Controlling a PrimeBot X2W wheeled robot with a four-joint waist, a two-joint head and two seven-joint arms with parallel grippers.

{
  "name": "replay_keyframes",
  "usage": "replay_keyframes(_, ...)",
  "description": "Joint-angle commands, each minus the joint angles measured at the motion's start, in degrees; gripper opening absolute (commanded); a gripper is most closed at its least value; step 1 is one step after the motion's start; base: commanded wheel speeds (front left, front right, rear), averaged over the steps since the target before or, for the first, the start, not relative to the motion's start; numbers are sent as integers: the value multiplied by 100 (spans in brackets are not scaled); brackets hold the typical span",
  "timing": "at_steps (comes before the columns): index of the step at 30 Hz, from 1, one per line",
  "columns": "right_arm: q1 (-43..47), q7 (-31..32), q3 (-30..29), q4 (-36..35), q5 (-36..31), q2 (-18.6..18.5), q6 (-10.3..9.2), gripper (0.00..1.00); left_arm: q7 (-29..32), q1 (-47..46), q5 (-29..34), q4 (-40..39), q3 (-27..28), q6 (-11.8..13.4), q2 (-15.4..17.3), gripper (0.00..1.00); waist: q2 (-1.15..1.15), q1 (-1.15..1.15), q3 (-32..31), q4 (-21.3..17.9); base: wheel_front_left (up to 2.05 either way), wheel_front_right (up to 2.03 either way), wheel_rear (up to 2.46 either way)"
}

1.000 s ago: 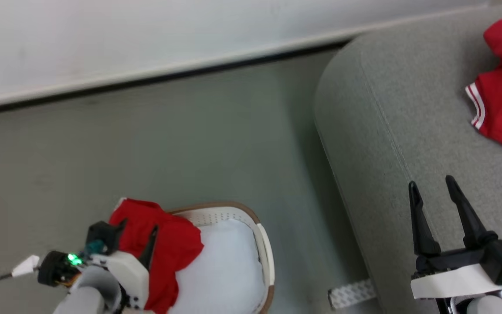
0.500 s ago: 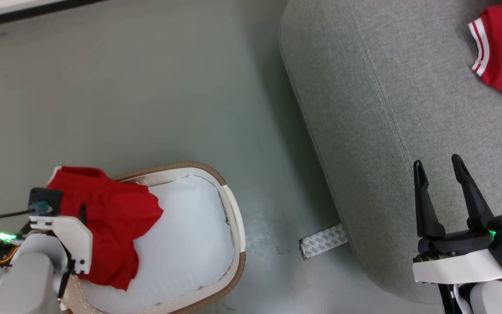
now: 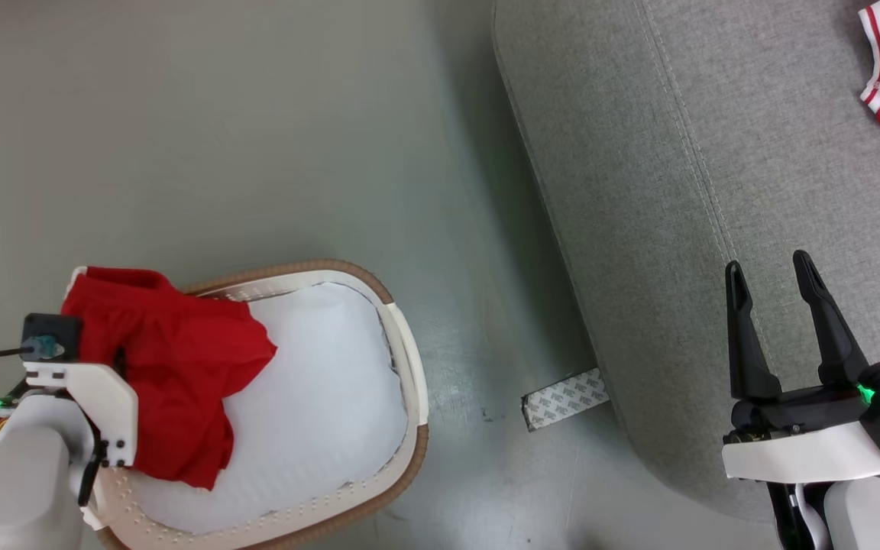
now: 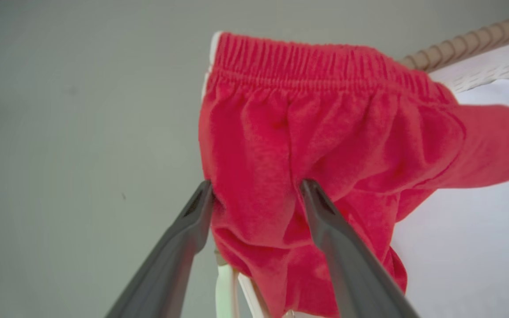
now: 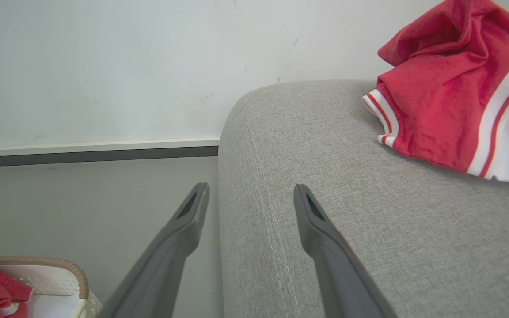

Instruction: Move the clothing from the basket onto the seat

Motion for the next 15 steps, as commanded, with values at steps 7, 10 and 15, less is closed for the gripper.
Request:
replay_keyframes(7,-143,4,-10,-43,54,-3,-15,100,-26,-224,-96,228,-97,-197,-14,100,0,-1,173,-9,0,0,0)
replay_keyframes(10,-153,4,-36,-54,46,-3,-15,100,-89,-301,-79,265,-160,-247,-31,100,0,-1,233,-11,0,0,0)
replay_keyframes(15,-132,4,-71,-25,37,-3,-15,100,-281,-359,-63,342,-242,-231,-78,28,0,-1,229,-2,0,0,0)
